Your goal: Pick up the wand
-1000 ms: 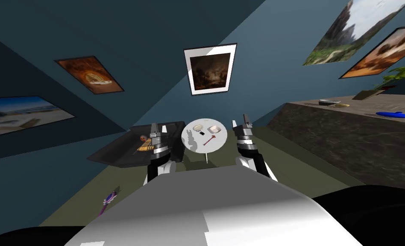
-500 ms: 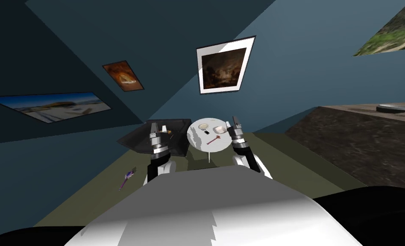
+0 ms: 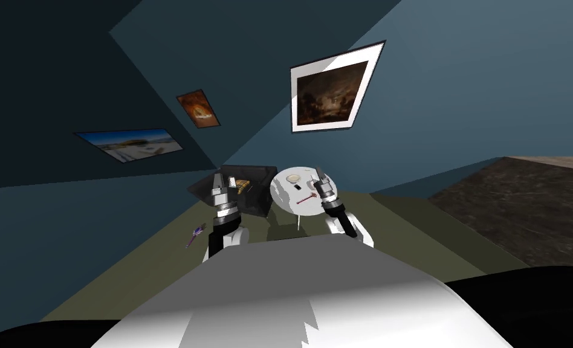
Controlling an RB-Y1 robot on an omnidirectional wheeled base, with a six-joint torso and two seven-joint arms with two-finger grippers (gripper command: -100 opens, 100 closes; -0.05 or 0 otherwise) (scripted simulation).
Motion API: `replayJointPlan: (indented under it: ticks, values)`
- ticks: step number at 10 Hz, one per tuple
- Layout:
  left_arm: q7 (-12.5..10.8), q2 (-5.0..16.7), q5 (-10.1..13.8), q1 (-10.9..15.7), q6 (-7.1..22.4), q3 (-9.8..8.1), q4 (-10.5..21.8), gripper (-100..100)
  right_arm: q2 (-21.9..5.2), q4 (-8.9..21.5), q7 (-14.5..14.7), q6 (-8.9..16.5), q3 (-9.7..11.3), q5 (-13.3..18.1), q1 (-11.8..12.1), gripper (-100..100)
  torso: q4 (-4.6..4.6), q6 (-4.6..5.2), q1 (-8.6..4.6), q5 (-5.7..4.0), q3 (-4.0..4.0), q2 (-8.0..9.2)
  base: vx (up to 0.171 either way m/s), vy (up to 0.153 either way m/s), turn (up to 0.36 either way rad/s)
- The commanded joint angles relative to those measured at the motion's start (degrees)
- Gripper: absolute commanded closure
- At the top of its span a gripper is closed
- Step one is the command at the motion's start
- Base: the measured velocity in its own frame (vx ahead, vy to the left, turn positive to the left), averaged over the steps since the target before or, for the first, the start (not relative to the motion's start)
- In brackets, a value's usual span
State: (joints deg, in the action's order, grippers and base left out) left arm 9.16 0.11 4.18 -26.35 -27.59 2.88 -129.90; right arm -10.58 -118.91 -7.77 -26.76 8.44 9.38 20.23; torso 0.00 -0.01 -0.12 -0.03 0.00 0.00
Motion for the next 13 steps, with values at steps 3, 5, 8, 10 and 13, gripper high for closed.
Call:
replayJointPlan:
  ticks: [3,5,8,10,13]
  values:
    - [0.0,0.0,0.0,0.0,0.0,0.0,0.0,0,-1.94,3.9,-1.09,-0.99,1.54,5.0,-2.65,-100,0.0,0.0,0.03,0.01,0.01,0.01,-0.019,-0.022,0.183]
    - [0.0,0.0,0.0,0.0,0.0,0.0,0.0,0,-3.23,6.74,-1.76,-1.65,2.71,8.22,-4.65,-100,0.0,0.01,0.02,0.0,0.01,0.02,-0.021,-0.025,0.191]
    - [0.0,0.0,0.0,-0.01,0.0,-0.01,0.0,0,-5.89,12.39,-3.19,-2.97,5.33,13.44,-8.83,-100,0.0,0.07,-0.03,-0.01,0.0,-0.01,-0.019,-0.033,0.228]
    - [0.0,0.0,0.0,-0.01,0.0,-0.01,0.0,0,-7.23,15.54,-3.94,-3.63,6.77,16.8,-10.98,-100,0.0,0.08,-0.02,-0.01,0.01,0.01,-0.02,-0.031,0.199]
    - [0.0,0.0,0.0,-0.01,0.0,-0.01,0.0,0,-8.58,19.46,-4.72,-4.27,8.29,21.98,-13.15,-100,0.0,0.04,-0.02,0.0,0.02,0.03,-0.024,-0.033,0.17]
